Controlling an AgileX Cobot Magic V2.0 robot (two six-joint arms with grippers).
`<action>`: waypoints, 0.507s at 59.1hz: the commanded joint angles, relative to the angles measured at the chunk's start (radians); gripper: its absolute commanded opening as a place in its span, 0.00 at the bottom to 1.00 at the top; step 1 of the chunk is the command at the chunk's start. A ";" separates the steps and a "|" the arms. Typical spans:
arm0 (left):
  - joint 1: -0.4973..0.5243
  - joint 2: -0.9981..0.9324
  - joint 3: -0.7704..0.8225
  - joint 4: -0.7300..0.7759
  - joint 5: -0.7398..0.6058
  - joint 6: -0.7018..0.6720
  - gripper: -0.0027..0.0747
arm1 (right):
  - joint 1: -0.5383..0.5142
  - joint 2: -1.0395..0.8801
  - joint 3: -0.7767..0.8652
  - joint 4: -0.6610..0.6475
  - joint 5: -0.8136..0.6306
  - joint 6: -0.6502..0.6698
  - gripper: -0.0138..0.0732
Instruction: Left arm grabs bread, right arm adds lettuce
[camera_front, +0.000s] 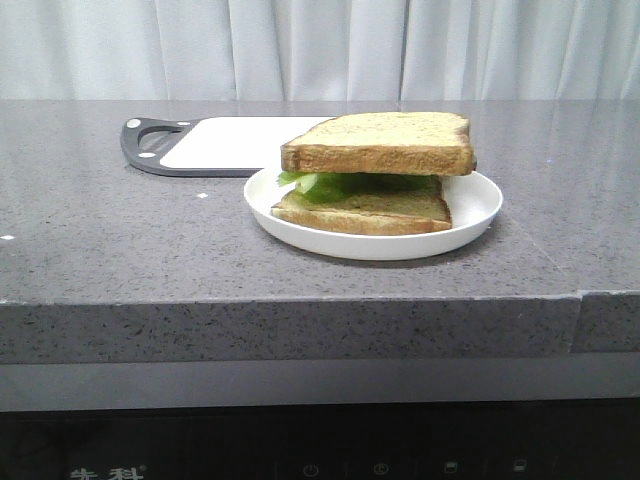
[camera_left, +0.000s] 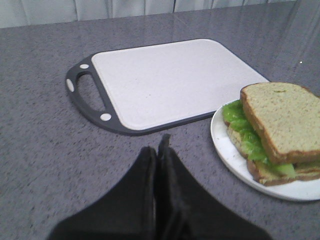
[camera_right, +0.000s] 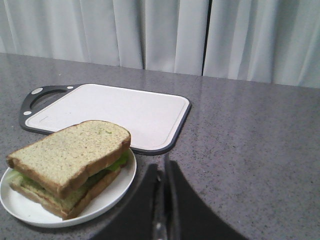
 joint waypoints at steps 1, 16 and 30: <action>0.001 -0.132 0.093 -0.011 -0.122 0.000 0.01 | -0.005 -0.026 -0.003 -0.004 -0.083 -0.016 0.09; 0.001 -0.428 0.262 -0.013 -0.137 0.000 0.01 | -0.005 -0.056 0.012 -0.004 -0.070 -0.016 0.09; 0.001 -0.477 0.261 -0.013 -0.137 0.000 0.01 | -0.005 -0.056 0.012 -0.004 -0.059 -0.016 0.09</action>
